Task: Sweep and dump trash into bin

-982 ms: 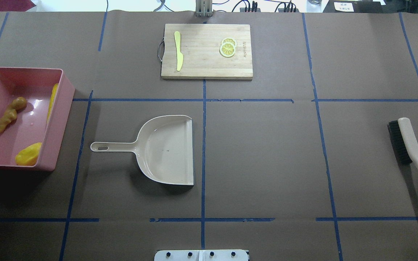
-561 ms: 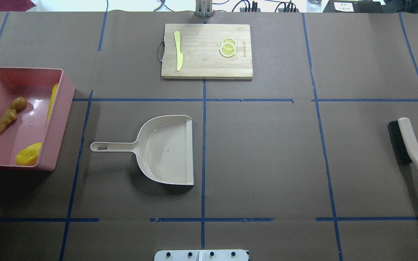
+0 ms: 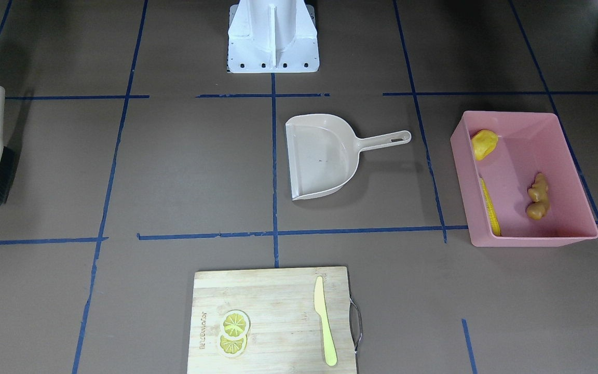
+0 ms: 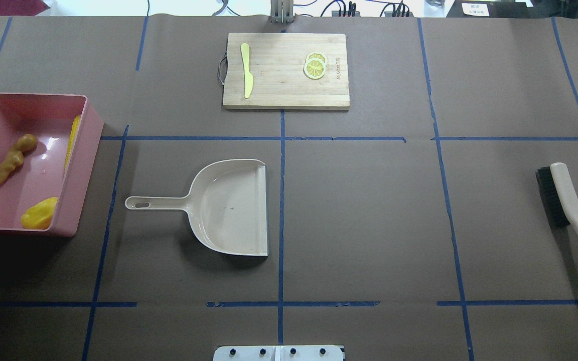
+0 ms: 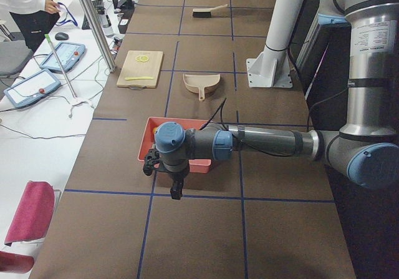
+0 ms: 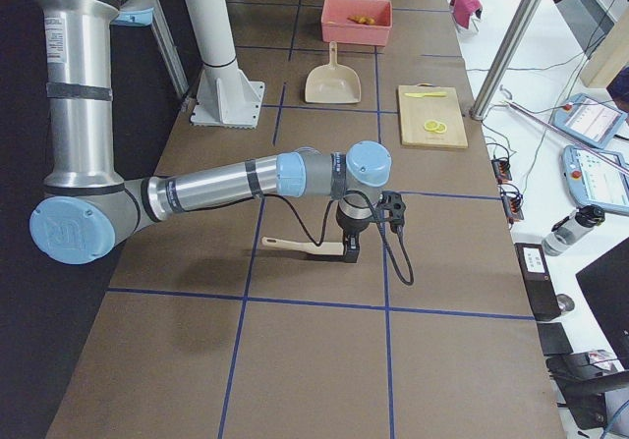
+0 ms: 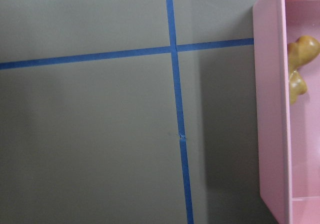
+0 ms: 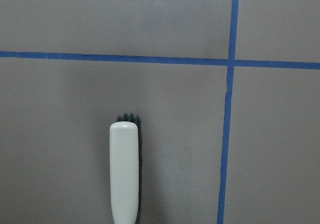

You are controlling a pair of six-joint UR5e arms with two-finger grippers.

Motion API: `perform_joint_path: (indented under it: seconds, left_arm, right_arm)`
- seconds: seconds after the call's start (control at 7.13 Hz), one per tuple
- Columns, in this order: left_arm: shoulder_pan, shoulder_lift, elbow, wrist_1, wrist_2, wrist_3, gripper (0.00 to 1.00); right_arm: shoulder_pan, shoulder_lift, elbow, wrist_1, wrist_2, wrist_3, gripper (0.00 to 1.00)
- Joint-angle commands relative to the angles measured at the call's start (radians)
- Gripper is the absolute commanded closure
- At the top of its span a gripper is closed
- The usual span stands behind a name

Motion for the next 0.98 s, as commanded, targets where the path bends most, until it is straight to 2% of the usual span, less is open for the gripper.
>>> perform_joint_path:
  seconds: [0.0,0.56,0.84]
  left_arm:
    - [0.0,-0.01,-0.005,-0.008,0.001,0.001,0.0]
    - [0.014,-0.008,0.004,-0.002,0.004,0.005,0.0]
    - [0.019,-0.007,0.016,0.002,0.004,0.005,0.0]
  right_arm:
    - [0.0,-0.002,-0.007,0.001,-0.001,-0.004,0.0]
    - [0.001,-0.006,-0.016,0.006,-0.003,-0.006,0.0]
    - [0.006,-0.006,-0.082,0.012,-0.007,-0.01,0.0]
